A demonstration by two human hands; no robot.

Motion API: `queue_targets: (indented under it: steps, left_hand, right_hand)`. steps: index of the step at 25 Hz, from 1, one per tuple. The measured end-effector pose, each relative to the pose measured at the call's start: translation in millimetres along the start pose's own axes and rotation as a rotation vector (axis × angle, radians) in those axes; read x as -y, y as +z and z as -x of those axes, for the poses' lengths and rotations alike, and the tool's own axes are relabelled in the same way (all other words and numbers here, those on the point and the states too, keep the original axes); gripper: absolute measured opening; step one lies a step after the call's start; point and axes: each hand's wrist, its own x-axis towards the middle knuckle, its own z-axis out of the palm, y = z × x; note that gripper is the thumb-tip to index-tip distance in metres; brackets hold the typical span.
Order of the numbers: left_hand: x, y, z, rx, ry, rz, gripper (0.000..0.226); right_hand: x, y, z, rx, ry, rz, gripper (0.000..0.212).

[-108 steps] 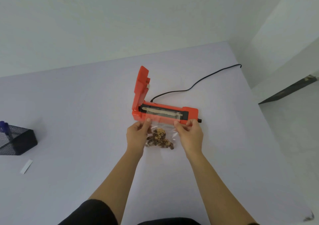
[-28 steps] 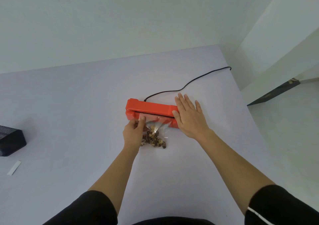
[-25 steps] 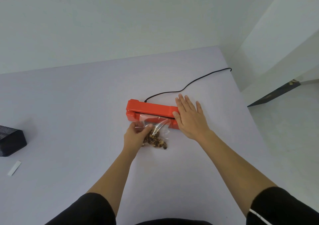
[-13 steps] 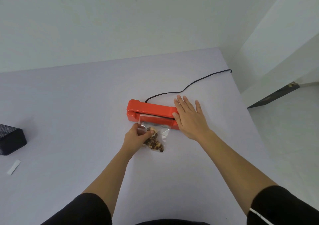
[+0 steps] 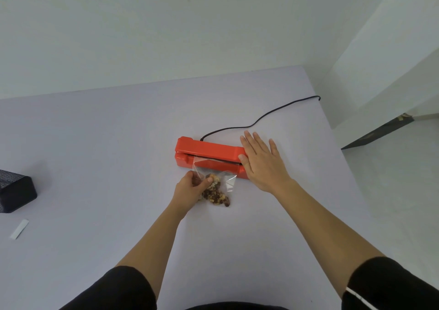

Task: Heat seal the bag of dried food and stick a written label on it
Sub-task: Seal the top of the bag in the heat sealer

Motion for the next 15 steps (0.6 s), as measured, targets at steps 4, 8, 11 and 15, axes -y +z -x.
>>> queue_targets:
  steps: [4, 8, 11, 15]
  left_hand:
    - [-1.2, -0.2, 0.4, -0.001, -0.006, -0.012, 0.034]
    - [0.0, -1.1, -0.6, 0.009, -0.010, 0.006, 0.037]
    - [3.1, -1.6, -1.8, 0.015, -0.009, 0.002, 0.039]
    - [8.0, -0.7, -2.0, 0.013, 0.005, -0.006, 0.037]
  right_hand:
    - [0.8, 2.4, -1.2, 0.008, 0.002, -0.007, 0.056]
    - [-2.1, 6.8, -2.5, 0.000, -0.012, 0.000, 0.058]
    - [-1.2, 7.9, -5.0, 0.003, -0.014, -0.035, 0.057]
    - [-1.7, 8.6, -4.0, -0.015, -0.026, -0.067, 0.055]
